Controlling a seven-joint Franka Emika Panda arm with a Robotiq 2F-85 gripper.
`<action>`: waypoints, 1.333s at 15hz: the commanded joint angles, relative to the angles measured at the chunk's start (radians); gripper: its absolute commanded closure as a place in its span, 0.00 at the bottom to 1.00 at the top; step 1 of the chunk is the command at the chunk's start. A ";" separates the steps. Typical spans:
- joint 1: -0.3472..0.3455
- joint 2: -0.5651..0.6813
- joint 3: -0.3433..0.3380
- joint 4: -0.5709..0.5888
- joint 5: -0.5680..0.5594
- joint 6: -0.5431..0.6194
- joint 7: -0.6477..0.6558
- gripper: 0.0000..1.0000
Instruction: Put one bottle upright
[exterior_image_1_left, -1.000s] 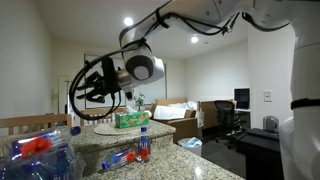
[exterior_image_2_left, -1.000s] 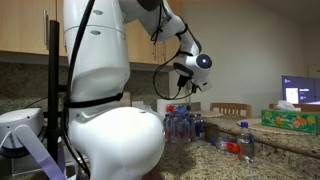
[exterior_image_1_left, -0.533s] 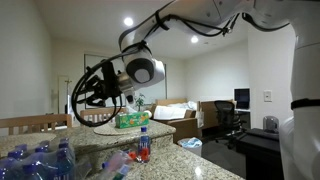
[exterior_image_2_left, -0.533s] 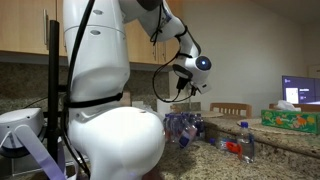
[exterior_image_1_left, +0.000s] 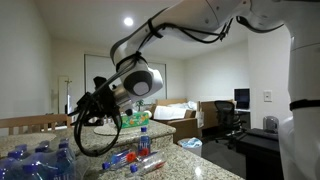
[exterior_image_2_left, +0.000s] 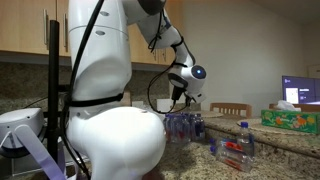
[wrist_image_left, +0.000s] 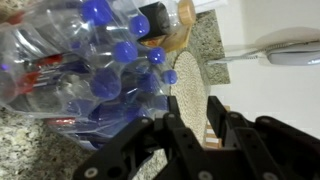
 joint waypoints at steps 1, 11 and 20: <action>0.005 0.007 0.006 -0.006 -0.013 0.006 0.000 0.70; 0.009 0.014 0.011 -0.008 -0.019 0.014 0.000 0.49; -0.028 -0.064 0.029 -0.216 -0.648 0.455 0.372 0.01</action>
